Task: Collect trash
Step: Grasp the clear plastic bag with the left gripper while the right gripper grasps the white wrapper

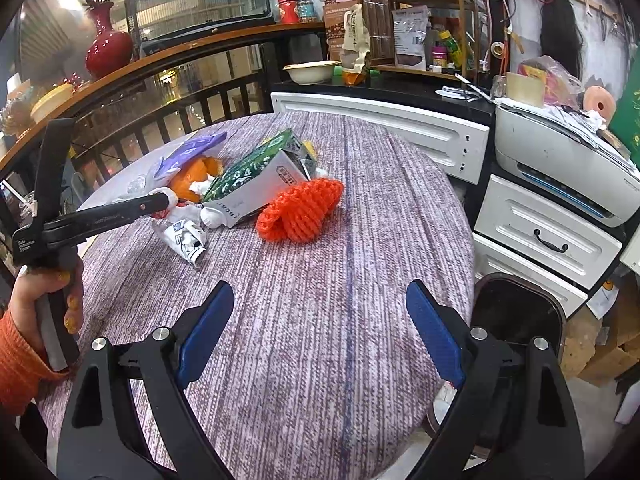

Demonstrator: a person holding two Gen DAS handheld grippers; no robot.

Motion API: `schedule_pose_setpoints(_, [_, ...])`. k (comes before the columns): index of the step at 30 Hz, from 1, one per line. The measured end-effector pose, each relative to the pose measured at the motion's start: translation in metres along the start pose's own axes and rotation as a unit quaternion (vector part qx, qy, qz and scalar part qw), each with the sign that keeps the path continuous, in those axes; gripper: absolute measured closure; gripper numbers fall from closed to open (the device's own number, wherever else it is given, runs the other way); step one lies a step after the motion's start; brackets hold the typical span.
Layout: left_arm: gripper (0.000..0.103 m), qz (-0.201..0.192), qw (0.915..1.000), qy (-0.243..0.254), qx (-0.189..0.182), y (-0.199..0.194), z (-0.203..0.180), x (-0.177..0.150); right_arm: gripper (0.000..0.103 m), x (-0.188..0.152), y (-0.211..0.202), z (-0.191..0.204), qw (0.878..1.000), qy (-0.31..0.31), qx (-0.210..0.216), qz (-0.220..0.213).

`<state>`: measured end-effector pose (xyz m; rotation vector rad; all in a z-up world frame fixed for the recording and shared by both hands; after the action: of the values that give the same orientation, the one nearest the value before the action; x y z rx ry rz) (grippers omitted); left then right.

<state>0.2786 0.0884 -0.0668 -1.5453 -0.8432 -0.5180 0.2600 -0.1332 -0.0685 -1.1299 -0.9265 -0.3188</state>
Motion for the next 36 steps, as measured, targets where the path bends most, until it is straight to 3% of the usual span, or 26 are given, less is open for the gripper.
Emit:
schedule_pose_setpoints(12, [0.082, -0.044, 0.9978, -0.029, -0.041, -0.069, 0.017, -0.005, 0.016, 0.014, 0.022, 0.056, 0.998, -0.050, 0.043, 0.015])
schedule_pose_setpoints(22, [0.082, -0.077, 0.9955, -0.047, -0.030, -0.112, 0.038, -0.016, 0.016, 0.016, 0.068, 0.127, 0.983, -0.129, 0.110, 0.070])
schedule_pose_setpoints(25, [0.082, -0.074, 0.9954, -0.053, -0.028, -0.115, 0.045, -0.022, 0.017, 0.017, 0.090, 0.140, 0.979, -0.151, 0.103, 0.085])
schedule_pose_setpoints(32, [0.082, -0.063, 0.9954, -0.066, -0.028, -0.115, 0.054, -0.033, 0.037, 0.016, 0.121, 0.153, 0.970, -0.181, 0.111, 0.116])
schedule_pose_setpoints(36, [0.082, -0.059, 0.9960, -0.062, -0.025, -0.113, 0.053, -0.036, 0.059, 0.012, 0.122, 0.158, 0.967, -0.191, 0.117, 0.119])
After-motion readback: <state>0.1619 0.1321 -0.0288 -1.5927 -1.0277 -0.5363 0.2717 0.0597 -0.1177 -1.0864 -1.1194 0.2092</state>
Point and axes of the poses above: each gripper's, at about its wrist camera, not at the fingertips, and y roughly the way its jaws point, z to its left, x to its top, the point moved 6 cm from there along y, roughly the way its jaws point, and after that the axes turned 1 degree about x, right-handed, at the moved point
